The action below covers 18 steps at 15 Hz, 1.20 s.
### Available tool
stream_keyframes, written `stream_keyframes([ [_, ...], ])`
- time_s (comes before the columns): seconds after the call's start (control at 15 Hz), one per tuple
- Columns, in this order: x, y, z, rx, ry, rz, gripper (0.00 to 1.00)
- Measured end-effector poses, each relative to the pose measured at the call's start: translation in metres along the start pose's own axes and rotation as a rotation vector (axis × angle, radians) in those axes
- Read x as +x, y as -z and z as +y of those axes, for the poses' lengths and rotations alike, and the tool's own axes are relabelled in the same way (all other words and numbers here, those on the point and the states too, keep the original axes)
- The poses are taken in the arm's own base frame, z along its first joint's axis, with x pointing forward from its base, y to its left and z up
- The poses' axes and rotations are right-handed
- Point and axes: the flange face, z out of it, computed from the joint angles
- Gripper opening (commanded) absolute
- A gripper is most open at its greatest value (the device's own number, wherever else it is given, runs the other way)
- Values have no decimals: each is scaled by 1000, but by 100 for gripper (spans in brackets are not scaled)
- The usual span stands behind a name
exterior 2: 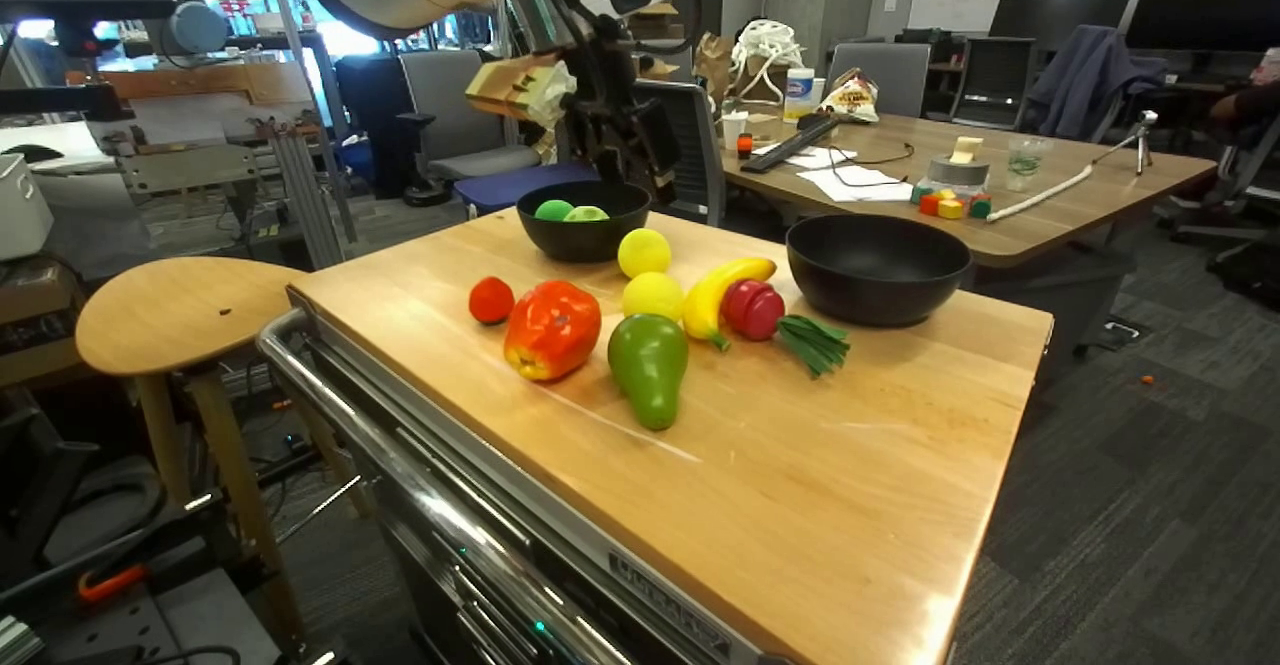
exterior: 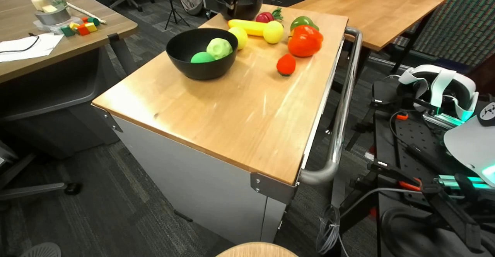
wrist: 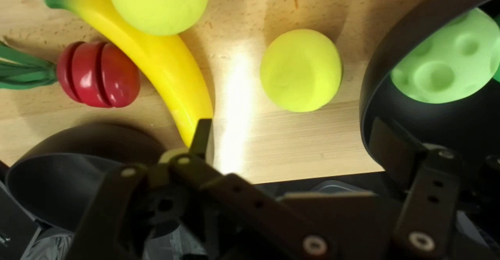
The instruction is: Put the fruits and vegetables in the left bowl then put the remaining fruits and vegetables in the right bowl
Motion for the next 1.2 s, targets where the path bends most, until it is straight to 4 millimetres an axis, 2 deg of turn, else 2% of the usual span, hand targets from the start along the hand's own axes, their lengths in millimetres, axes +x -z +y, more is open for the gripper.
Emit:
stream_keyframes([
  [0.4,21,-25,-4,-24,0,-32,100],
  [0.87,21,-61,-12,-46,10,-99,99],
  [1.0,20,-69,-14,-49,10,-113,93],
  [1.2,18,-80,-18,-52,12,-138,70],
])
